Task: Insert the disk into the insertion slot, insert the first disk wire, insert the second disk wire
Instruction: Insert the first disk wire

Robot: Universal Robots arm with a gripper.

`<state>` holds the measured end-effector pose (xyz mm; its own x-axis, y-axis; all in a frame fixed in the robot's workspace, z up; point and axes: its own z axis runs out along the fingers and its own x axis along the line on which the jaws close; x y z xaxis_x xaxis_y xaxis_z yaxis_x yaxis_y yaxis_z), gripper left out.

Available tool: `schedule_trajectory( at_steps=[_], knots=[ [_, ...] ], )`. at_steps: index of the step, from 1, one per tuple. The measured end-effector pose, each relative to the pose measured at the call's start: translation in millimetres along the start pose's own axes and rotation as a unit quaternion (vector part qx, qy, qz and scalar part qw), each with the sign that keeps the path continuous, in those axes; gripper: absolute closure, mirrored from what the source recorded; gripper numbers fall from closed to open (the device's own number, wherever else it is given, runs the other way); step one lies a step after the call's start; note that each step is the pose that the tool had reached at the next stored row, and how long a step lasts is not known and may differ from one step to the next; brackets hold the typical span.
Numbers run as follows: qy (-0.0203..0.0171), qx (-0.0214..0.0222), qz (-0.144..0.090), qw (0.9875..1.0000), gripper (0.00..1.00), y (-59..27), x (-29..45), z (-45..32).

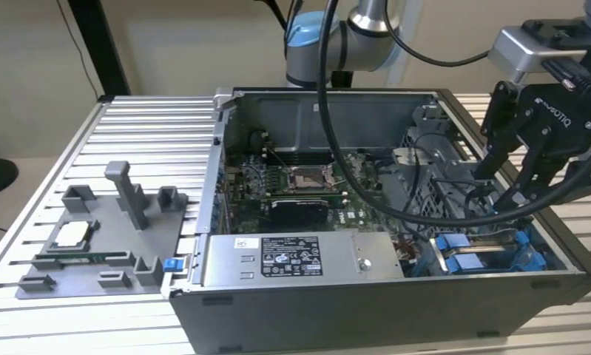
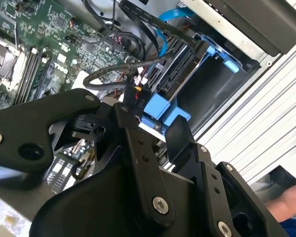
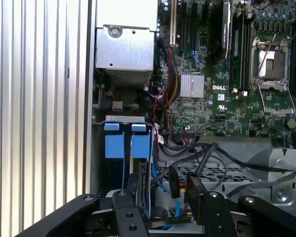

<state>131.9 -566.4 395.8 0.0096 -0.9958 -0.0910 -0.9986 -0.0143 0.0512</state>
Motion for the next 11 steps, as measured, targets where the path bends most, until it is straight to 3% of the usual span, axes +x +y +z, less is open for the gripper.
schedule_trajectory(
  at_steps=[11],
  knots=[
    [0.0003, -0.0005, -0.005, 1.0, 0.0, 0.4, 0.0, 0.3]
  ],
)
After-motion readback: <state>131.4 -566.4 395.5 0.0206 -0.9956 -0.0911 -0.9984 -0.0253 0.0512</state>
